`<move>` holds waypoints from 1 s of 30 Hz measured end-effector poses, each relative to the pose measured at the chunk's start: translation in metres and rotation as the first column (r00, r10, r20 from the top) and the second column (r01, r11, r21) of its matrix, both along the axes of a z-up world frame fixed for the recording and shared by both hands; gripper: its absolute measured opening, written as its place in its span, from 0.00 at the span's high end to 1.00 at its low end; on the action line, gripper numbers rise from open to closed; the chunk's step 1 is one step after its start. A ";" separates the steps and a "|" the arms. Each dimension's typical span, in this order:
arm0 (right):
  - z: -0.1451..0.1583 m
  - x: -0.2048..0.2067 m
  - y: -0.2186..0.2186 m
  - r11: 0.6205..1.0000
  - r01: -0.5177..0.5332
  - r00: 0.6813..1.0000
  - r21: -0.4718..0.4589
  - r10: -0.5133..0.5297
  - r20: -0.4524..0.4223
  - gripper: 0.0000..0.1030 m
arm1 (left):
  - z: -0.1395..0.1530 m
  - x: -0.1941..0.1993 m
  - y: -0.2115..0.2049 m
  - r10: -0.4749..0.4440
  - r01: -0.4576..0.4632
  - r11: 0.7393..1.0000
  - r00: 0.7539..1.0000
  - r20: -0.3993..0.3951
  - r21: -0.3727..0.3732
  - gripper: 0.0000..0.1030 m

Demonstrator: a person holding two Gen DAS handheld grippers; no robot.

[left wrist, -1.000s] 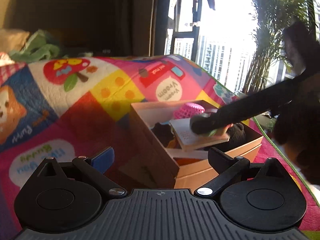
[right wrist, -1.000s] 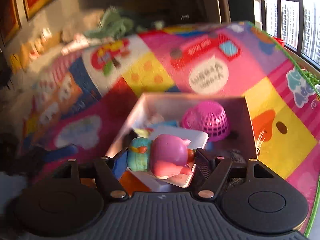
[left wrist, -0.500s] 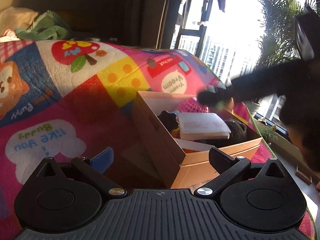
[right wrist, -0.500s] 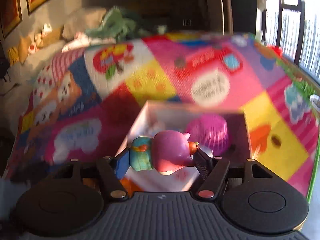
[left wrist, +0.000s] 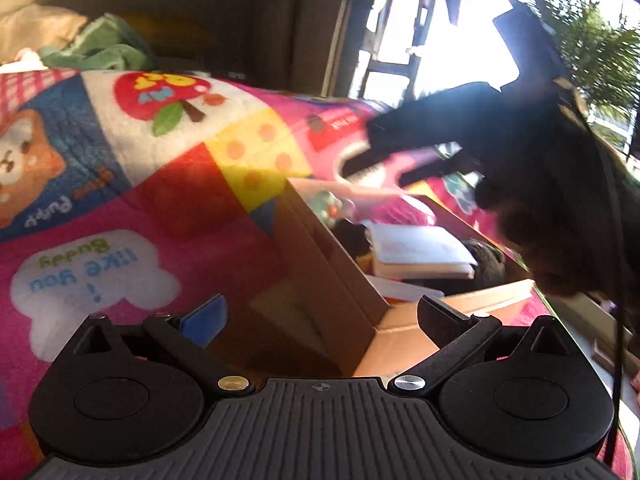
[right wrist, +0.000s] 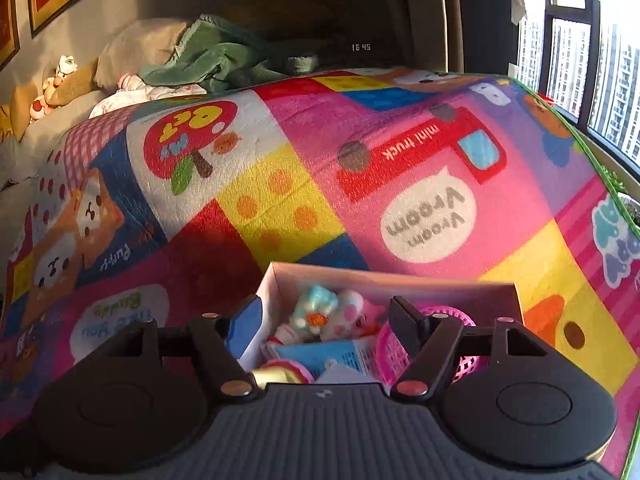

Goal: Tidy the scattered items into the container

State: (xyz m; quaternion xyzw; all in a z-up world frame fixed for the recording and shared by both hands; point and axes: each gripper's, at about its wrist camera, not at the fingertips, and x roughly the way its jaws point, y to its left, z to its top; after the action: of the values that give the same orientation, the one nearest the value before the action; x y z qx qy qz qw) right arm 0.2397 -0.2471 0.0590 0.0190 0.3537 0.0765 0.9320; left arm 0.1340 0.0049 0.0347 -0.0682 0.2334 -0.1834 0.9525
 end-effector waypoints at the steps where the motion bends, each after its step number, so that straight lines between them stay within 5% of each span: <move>1: -0.001 -0.004 -0.003 1.000 0.001 1.000 -0.001 -0.001 -0.006 0.32 | 0.001 0.000 0.001 0.020 -0.020 1.000 1.000 0.007 0.007 0.00; 6: -0.021 -0.033 -0.024 1.000 0.023 0.994 -0.008 -0.023 -0.106 0.47 | 0.003 0.004 0.009 0.054 -0.054 0.999 0.999 -0.009 -0.001 0.00; 10: -0.024 -0.068 -0.034 0.999 0.000 0.997 0.032 0.003 -0.083 0.47 | 0.003 0.001 0.002 -0.022 0.022 1.000 1.000 -0.013 -0.018 0.00; 13: -0.027 -0.076 -0.020 0.998 -0.045 0.998 -0.043 0.043 -0.049 0.46 | 0.001 -0.003 -0.009 -0.056 0.056 0.998 0.998 0.000 0.019 0.00; 19: -0.022 -0.053 -0.029 0.992 0.044 0.999 -0.114 -0.047 -0.020 0.46 | -0.001 -0.004 -0.009 -0.037 0.037 0.999 0.999 0.000 0.036 0.00; 22: -0.005 -0.050 -0.046 0.996 0.093 0.996 -0.015 -0.093 -0.003 0.28 | -0.002 -0.002 -0.005 -0.033 0.034 0.999 0.999 -0.012 0.018 0.00; 25: -0.001 -0.033 -0.054 0.985 0.172 0.985 0.008 -0.172 -0.001 0.24 | -0.002 -0.002 -0.007 -0.041 0.041 0.999 0.999 -0.013 0.022 0.00; 30: -0.027 0.001 -0.046 0.967 0.229 0.970 -0.113 -0.236 -0.056 0.27 | -0.003 -0.003 -0.007 -0.055 0.056 0.998 0.998 -0.011 0.022 0.00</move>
State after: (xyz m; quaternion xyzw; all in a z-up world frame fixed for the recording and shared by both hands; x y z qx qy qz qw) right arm 0.2405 -0.2931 0.0318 0.0134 0.3847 -0.0529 0.9214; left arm 0.1313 -0.0018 0.0320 -0.0520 0.2422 -0.2068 0.9465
